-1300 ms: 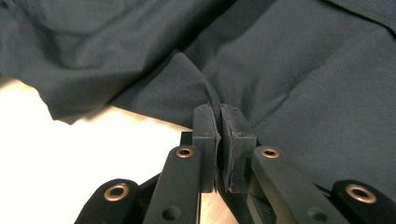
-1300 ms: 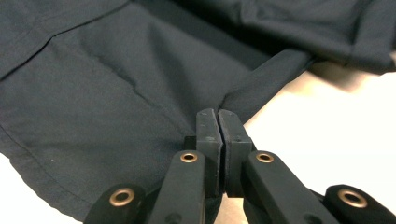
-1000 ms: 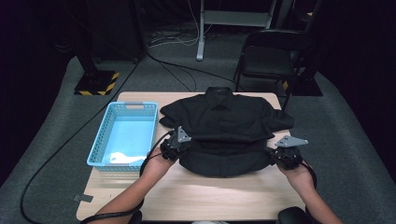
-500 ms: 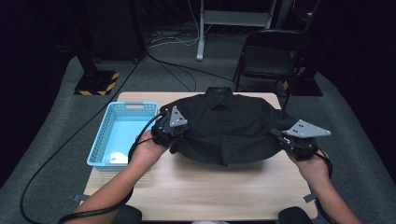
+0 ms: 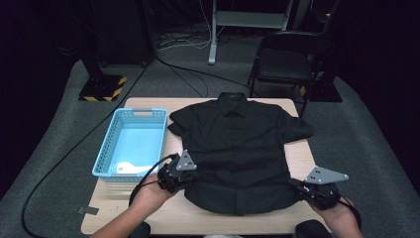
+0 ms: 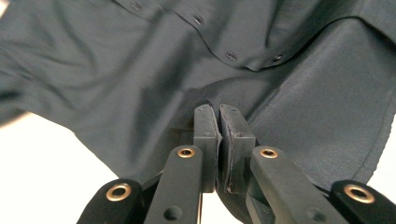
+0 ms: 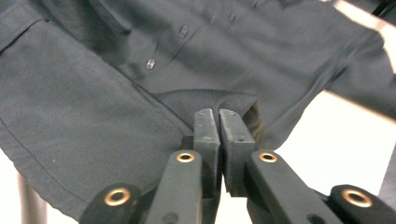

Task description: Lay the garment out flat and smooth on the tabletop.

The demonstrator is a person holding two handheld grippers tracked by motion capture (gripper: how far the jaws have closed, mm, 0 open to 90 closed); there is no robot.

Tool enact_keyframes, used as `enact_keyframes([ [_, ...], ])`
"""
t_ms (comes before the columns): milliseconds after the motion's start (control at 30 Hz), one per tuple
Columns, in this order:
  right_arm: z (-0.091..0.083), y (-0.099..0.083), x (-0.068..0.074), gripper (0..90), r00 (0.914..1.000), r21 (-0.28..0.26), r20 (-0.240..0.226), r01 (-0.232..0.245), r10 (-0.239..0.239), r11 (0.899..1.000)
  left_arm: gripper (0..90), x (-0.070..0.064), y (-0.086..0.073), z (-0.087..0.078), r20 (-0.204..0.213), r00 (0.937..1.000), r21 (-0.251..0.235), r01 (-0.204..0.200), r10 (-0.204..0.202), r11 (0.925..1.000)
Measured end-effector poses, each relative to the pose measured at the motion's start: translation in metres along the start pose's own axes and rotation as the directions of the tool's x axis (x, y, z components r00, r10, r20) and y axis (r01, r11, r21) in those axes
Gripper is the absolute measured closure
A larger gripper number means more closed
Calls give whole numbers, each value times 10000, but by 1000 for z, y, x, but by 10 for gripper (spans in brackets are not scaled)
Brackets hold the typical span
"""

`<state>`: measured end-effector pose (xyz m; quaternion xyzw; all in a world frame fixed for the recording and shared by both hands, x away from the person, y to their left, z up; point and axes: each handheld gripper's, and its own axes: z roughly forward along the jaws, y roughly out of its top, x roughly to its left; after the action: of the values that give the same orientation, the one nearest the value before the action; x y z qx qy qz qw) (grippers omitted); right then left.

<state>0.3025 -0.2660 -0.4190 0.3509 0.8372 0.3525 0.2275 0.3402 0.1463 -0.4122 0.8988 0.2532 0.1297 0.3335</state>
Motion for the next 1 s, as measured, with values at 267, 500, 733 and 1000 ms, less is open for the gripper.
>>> enact_keyframes([
  [267, -16, -26, 6, 641, 9951, -379, -137, -986, 982, 9944, 556, -4, -13, -2, -60, 9998, -129, 178, -178, 9998],
  [500, -34, -25, 7, 584, 9931, -913, -231, -1164, 1147, 9890, 460, 6, -14, -19, 145, 9976, -883, 691, -681, 9937],
  [733, -11, -21, -7, 541, 9949, -636, -227, -999, 986, 9930, 432, 13, -14, -7, -326, 9976, -708, 589, -613, 9958],
  [1000, 55, -12, -34, 467, 9965, -202, -343, -768, 761, 9968, 424, 42, -13, 49, -630, 9943, -128, 857, -863, 9962],
])
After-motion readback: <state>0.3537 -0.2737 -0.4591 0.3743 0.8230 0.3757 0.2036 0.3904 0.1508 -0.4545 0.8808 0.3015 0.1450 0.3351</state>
